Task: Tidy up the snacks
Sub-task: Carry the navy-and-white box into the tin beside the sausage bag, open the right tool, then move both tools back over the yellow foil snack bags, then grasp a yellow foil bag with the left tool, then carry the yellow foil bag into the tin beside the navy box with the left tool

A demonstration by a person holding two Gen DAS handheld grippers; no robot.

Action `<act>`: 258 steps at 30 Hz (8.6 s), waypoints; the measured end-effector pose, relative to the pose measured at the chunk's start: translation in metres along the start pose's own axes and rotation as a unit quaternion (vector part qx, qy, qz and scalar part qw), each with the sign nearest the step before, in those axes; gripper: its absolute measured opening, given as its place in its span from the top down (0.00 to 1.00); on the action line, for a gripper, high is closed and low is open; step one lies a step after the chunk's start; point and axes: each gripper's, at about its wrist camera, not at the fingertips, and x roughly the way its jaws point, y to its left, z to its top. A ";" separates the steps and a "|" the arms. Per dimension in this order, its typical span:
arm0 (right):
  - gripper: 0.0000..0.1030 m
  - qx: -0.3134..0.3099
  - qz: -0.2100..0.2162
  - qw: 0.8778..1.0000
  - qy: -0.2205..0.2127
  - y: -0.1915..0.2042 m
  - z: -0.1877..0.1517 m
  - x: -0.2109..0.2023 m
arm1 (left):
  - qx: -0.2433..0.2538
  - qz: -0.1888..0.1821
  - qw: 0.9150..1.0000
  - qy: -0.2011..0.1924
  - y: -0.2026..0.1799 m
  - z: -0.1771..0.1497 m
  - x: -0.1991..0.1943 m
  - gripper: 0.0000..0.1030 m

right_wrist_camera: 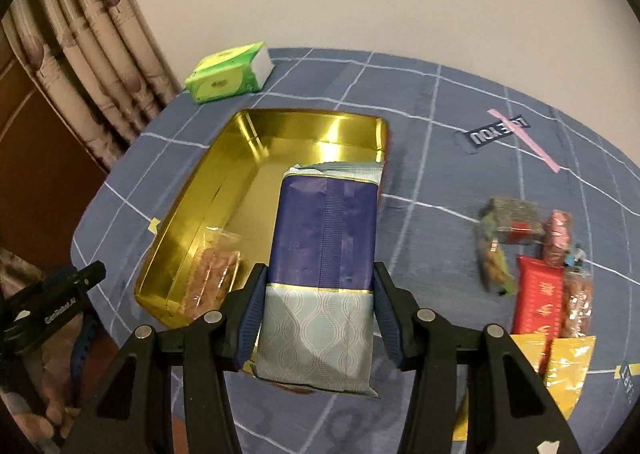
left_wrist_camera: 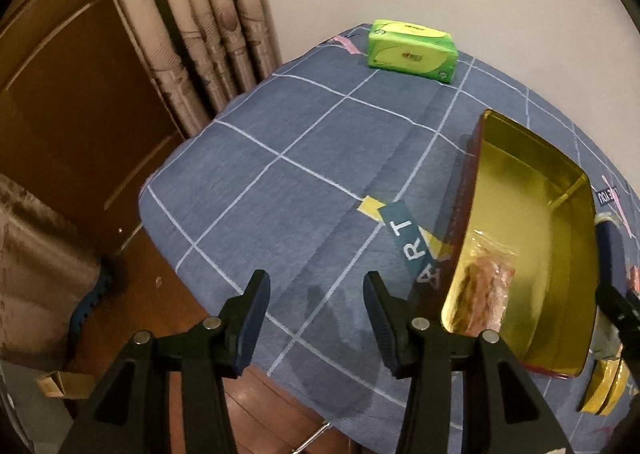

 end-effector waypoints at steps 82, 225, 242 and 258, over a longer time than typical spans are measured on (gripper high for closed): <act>0.27 0.108 -0.106 0.987 0.058 -0.205 -0.115 -0.024 | 0.135 -0.075 0.988 -0.002 -0.127 -0.049 -0.055 0.45; 0.43 0.101 -0.132 0.986 0.030 -0.243 -0.145 -0.045 | 0.217 -0.118 0.969 0.004 -0.193 -0.008 -0.066 0.44; 0.43 0.110 -0.140 0.984 0.030 -0.242 -0.144 -0.045 | 0.238 -0.032 0.970 0.034 -0.151 0.014 -0.001 0.44; 0.43 0.119 -0.143 0.982 0.037 -0.243 -0.142 -0.044 | 0.259 -0.020 0.965 0.046 -0.147 0.004 0.020 0.44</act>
